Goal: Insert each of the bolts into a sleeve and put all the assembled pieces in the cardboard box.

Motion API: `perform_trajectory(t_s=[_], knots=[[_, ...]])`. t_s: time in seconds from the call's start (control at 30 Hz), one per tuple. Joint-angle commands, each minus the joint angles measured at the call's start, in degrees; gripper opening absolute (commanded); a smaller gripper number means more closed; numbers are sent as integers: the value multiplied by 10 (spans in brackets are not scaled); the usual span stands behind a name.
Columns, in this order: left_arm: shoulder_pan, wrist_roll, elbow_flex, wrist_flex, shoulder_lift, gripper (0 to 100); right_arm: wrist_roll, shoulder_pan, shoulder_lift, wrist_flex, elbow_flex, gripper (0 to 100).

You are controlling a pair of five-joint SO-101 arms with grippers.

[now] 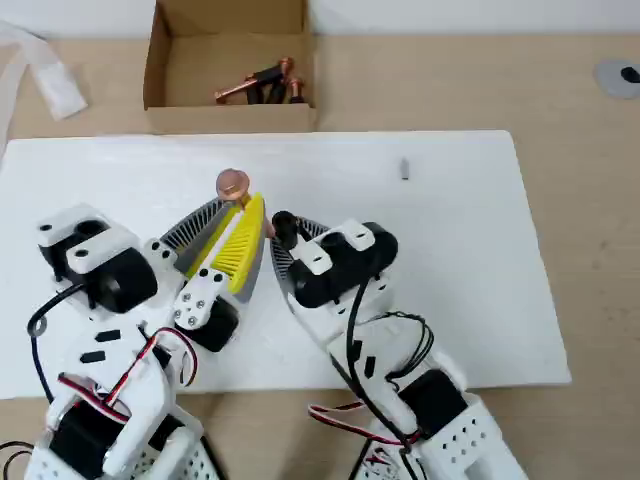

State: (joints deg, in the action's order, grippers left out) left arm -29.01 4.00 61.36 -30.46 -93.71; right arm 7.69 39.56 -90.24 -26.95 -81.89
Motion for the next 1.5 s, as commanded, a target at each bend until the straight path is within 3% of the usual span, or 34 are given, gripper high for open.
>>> perform_trajectory(t_s=[0.0,0.37,1.27,1.47], knots=[[-9,0,-4,24,25,5,6,8,-12,18,5,9],[-10,-32,-7,57,97,5,6,7,-12,18,7,9],[-9,-36,32,60,99,6,6,7,-12,18,7,9],[-5,-36,32,98,99,6,6,7,-12,18,7,9]])
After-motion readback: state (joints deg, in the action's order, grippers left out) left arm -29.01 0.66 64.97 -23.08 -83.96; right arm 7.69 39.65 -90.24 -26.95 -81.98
